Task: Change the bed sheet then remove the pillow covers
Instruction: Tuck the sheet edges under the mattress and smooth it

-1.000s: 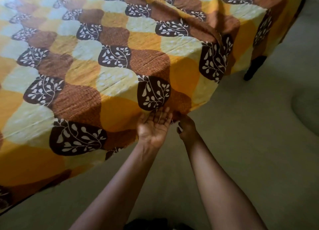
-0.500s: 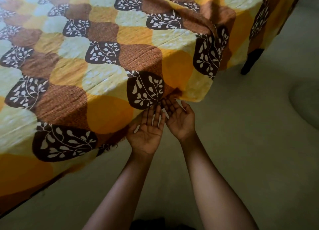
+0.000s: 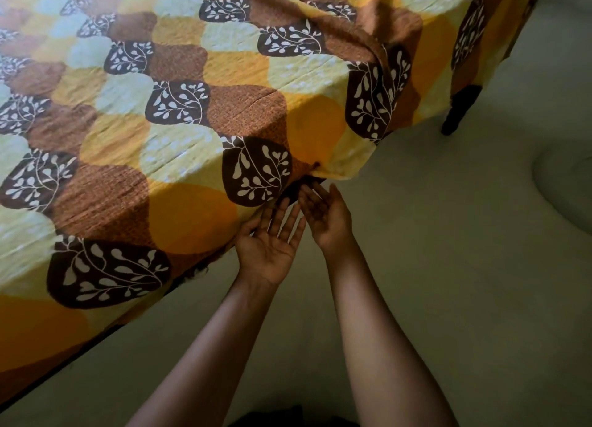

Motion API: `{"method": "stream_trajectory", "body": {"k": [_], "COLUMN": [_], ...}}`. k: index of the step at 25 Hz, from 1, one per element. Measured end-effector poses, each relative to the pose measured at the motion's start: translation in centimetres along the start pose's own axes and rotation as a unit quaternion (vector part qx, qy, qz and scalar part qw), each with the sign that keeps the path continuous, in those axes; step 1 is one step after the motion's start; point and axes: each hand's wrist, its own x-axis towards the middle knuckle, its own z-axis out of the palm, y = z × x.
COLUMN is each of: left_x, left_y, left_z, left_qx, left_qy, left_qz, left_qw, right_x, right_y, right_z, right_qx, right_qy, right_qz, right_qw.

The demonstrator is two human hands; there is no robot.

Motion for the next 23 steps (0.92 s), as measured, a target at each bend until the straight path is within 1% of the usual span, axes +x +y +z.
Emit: {"method": "stream_trajectory", "body": {"k": [2,4,7,10,11,12,14,17,19,23], "left_x": [0.2,0.2,0.3,1.0,1.2,1.3,1.4,1.3,1.2,1.2], "left_y": [-0.6,-1.4,-1.7,-0.9,-0.7,-0.6,-0.7,-0.8,-0.8,-0.9], "left_z": [0.7,1.5,2.8,3.3,3.1,2.8,1.9,1.3,1.2,0.9], "left_qx": [0.036,0.040,0.018,-0.008,-0.020,-0.031,-0.052,-0.076,-0.082,-0.085], "left_qy": [0.028,0.031,0.021,0.009,0.006,0.000,-0.020,-0.054,-0.077,-0.099], "left_qz": [-0.018,-0.026,-0.017,0.007,0.013,0.017,0.021,0.014,0.011,0.009], "left_qw": [0.999,0.998,0.999,1.000,1.000,0.999,0.998,0.996,0.994,0.991], "right_x": [0.2,0.9,2.1,2.4,2.3,2.1,1.6,1.4,1.4,1.6], "right_y": [-0.2,-1.0,-2.2,-3.2,-3.6,-3.9,-4.4,-4.9,-4.7,-4.2], "right_z": [-1.5,-1.7,-0.6,0.3,0.4,0.4,0.3,-0.4,-1.0,-1.8], "right_qx": [0.007,-0.005,-0.035,-0.096,-0.094,-0.075,-0.022,0.065,0.110,0.141], "right_qy": [0.056,0.075,0.084,0.140,0.139,0.116,0.033,-0.078,-0.127,-0.183], "right_qz": [-0.016,-0.040,-0.068,-0.084,-0.080,-0.074,-0.045,-0.022,-0.014,-0.007], "right_qw": [0.998,0.996,0.994,0.982,0.983,0.988,0.998,0.995,0.986,0.973]}}
